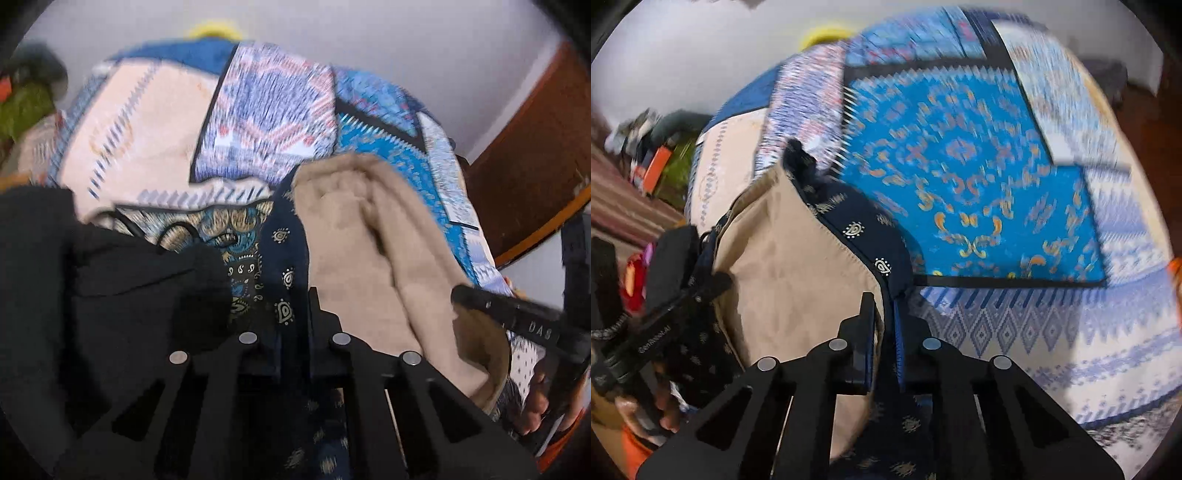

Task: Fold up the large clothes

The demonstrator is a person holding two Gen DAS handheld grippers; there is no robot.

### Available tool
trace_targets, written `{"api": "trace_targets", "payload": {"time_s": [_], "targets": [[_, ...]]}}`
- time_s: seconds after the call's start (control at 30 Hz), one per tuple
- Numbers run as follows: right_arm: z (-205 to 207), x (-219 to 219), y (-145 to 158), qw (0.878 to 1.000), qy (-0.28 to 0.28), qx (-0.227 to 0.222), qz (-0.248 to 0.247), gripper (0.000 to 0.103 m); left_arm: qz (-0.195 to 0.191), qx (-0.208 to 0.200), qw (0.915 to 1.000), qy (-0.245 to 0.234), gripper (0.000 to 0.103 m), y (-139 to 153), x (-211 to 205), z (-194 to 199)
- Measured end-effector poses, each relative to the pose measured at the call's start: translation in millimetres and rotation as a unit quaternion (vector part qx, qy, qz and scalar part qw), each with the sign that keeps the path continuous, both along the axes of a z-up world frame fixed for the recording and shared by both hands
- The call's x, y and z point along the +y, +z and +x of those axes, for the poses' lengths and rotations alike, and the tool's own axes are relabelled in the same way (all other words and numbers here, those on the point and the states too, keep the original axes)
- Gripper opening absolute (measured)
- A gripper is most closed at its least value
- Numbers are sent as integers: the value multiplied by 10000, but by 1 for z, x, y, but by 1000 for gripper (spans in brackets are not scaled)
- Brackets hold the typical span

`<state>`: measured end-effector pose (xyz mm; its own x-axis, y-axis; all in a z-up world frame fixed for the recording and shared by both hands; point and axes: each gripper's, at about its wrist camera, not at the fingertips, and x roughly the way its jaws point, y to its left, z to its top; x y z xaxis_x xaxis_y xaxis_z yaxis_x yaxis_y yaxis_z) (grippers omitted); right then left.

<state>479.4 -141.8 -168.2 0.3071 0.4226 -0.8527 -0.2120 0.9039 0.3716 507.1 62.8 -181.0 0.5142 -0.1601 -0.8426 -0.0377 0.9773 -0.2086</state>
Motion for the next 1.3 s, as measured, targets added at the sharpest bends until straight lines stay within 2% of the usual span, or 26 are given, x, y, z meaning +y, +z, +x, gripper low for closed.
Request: {"api": "trace_targets", "payload": {"time_s": [0.1, 0.23, 0.3, 0.43, 0.57, 0.63, 0.77, 0.87, 0.93, 0.97, 1.0, 1.07, 1.1, 1.2, 1.3], "targets": [[-23, -6, 34, 9996, 32, -242, 168, 7, 290, -386, 9987, -181, 8, 36, -10, -27], [-64, -7, 83, 9967, 263, -766, 88, 7, 582, -951, 9930, -400, 8, 90, -24, -85], [-91, -8, 105, 9937, 365, -1054, 56, 7, 617, -1095, 9910, -466, 8, 106, -25, -116], [-132, -16, 122, 9898, 531, -1323, 8, 7, 757, -1242, 9874, -626, 8, 120, -34, -170], [-165, -25, 111, 9893, 652, -1297, -154, 7, 806, -1204, 9867, -742, 8, 109, -40, -214], [-180, -29, 97, 9901, 656, -1205, -296, 7, 757, -1011, 9890, -773, 8, 92, -40, -233], [-200, -40, 56, 9917, 614, -895, -683, 7, 824, -491, 9918, -844, 10, 47, -40, -253], [-209, -47, 26, 9917, 637, -608, -934, 8, 738, 50, 9933, -886, 11, 9, -38, -264], [-216, -49, 12, 9911, 684, -442, -1049, 8, 692, 318, 9929, -909, 20, -10, -36, -269], [-218, -50, 7, 9905, 702, -389, -1119, 9, 712, 345, 9929, -893, 30, -13, -36, -271], [-222, -50, 6, 9896, 723, -369, -1184, 11, 799, 317, 9928, -836, 41, -13, -34, -274], [-225, -49, 11, 9876, 767, -339, -1327, 19, 905, 224, 9928, -753, 50, -5, -31, -277], [-229, -49, 16, 9869, 786, -352, -1365, 25, 893, 180, 9931, -739, 50, -1, -30, -278], [-232, -48, 34, 9866, 854, -626, -1242, 34, 822, -14, 9943, -683, 51, 20, -25, -274], [-229, -43, 53, 9866, 837, -954, -1023, 57, 836, -205, 9943, -637, 52, 35, -24, -271]]}}
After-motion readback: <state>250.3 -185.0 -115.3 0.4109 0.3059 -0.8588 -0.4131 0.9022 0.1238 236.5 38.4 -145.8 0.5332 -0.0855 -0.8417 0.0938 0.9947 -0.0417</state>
